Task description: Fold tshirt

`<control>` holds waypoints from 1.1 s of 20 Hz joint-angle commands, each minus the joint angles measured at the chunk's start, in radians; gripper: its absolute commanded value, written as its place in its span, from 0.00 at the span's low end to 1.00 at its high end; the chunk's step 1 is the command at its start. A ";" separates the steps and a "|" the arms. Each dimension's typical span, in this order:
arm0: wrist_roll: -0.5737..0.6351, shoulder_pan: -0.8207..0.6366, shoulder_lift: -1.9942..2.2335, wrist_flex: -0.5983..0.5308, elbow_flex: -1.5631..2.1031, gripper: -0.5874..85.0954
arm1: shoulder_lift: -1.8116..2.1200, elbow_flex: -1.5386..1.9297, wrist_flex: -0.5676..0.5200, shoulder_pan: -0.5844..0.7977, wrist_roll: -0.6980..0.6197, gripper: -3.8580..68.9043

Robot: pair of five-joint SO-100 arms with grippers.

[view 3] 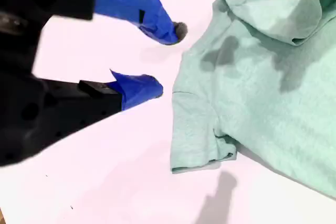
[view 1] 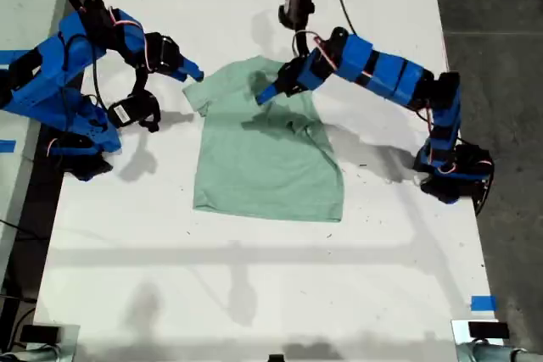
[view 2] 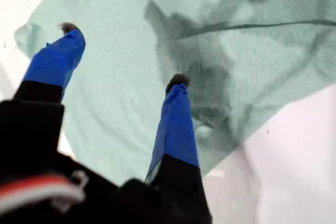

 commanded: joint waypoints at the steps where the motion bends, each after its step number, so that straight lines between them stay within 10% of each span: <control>1: -0.015 -0.008 0.003 -0.014 -0.026 0.20 | 0.241 0.049 0.117 0.044 -0.035 0.47; 22: -0.002 -0.362 -0.420 -0.609 0.451 0.31 | 0.482 0.339 0.166 -0.074 -0.040 0.33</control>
